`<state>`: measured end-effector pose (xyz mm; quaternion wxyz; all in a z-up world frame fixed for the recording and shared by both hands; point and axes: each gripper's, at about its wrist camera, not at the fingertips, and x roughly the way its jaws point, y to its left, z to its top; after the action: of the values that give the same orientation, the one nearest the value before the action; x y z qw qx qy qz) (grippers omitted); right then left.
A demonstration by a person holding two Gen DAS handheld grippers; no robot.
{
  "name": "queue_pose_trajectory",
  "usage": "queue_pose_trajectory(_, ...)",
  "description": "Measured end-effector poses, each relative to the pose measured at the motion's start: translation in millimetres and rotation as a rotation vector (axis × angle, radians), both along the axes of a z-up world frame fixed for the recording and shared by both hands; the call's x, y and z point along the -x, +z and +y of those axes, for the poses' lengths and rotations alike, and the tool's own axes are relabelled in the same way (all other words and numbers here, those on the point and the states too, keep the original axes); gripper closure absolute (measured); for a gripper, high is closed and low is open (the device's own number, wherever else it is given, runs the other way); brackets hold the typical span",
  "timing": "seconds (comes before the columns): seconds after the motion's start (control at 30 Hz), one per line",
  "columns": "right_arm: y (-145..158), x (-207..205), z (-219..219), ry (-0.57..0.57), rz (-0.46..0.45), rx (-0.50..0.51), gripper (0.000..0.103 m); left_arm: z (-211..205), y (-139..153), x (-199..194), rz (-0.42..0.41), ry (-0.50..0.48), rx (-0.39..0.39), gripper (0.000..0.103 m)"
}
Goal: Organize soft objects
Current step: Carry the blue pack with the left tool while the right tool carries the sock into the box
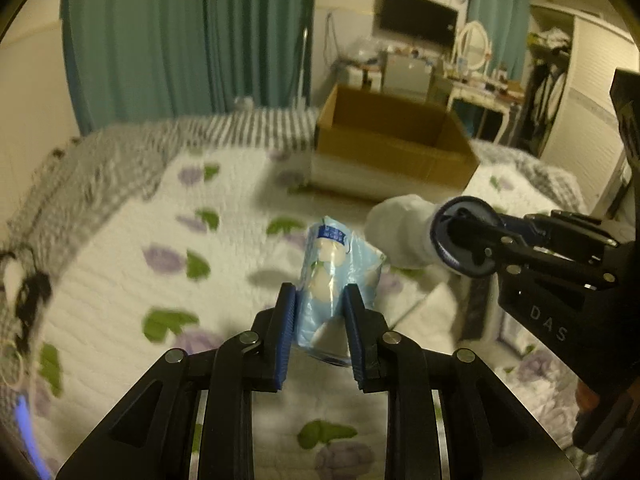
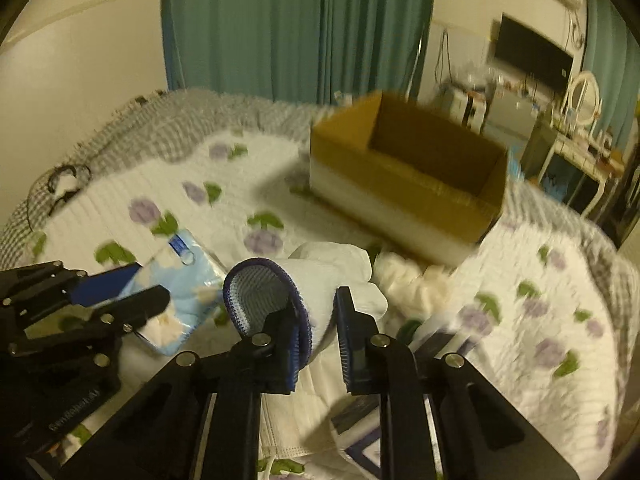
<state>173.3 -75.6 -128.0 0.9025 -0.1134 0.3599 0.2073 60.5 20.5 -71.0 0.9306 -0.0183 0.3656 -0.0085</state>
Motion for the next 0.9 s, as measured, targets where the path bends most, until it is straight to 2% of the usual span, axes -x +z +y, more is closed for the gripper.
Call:
queue_pose_trajectory(0.1, 33.0, 8.6, -3.3, 0.015, -0.072, -0.014, 0.088, -7.5, 28.2, -4.9, -0.078, -0.008, -0.039, 0.079)
queue_pose_trajectory(0.23, 75.0, 14.2, -13.2, 0.011, -0.158, -0.032, 0.088, -8.7, 54.8, -22.5, -0.123, -0.029, -0.032, 0.079)
queue_pose_trajectory(0.33, 105.2, 10.1, -25.0, 0.0, -0.208, -0.058, 0.088, -11.5, 71.5, -44.4, -0.159, -0.027, -0.063, 0.079)
queue_pose_trajectory(0.47, 138.7, -9.7, -39.2, -0.028, -0.264, -0.071, 0.088, -12.0, 84.8, -84.3, -0.169, -0.044, -0.025, 0.079)
queue_pose_trajectory(0.53, 149.5, -23.5, -44.0, -0.037, -0.275, -0.084, 0.088, -17.6, 87.0, -110.8, -0.173, -0.046, -0.052, 0.079)
queue_pose_trajectory(0.73, 158.3, -87.8, -52.6, -0.057, -0.26, -0.111, 0.088, -34.5, 73.3, -175.6, -0.14, -0.101, -0.044, 0.079)
queue_pose_trajectory(0.9, 130.1, -149.8, -53.7, -0.074, -0.199, -0.108, 0.088, -50.1, 43.7, -222.4, -0.107, -0.138, -0.086, 0.079)
